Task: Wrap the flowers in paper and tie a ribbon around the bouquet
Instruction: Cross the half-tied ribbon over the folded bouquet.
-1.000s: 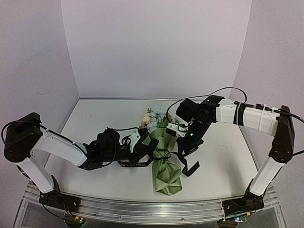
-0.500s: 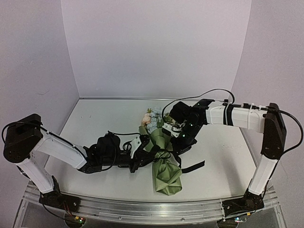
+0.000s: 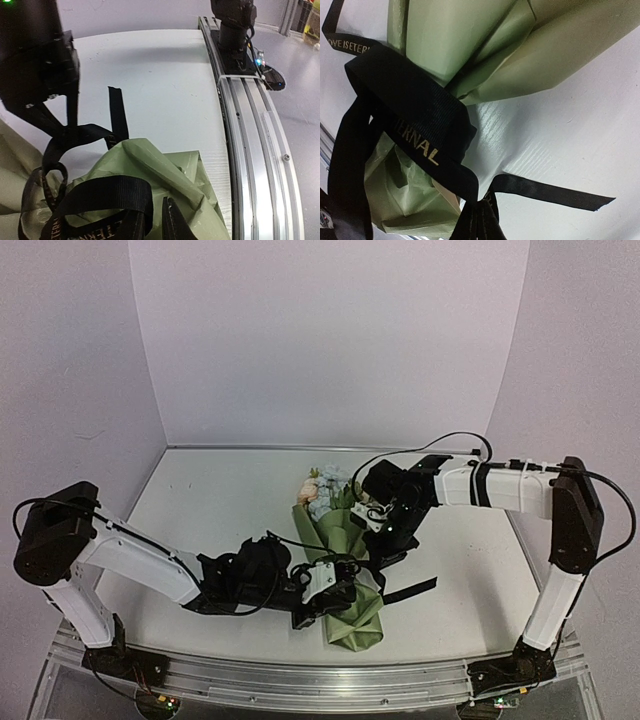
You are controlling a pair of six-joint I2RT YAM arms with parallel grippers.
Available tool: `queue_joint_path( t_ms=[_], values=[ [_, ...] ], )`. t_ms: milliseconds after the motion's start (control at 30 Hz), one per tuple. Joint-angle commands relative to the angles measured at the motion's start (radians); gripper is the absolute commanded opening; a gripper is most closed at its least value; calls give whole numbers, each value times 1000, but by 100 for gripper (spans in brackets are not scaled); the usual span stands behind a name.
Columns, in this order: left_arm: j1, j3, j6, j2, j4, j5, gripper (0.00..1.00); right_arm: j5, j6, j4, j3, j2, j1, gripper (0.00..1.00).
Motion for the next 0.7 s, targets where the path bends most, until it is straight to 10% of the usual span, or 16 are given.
queue_joint_path(
  t_ms=[0,667],
  values=[
    [-11,59,75,30,-93,-30,18,-13,18,15,-7,-27,1,0],
    [-9,-56,-42,-204,-56,-87,48,-26,20,27,-24,-56,1,0]
  ],
)
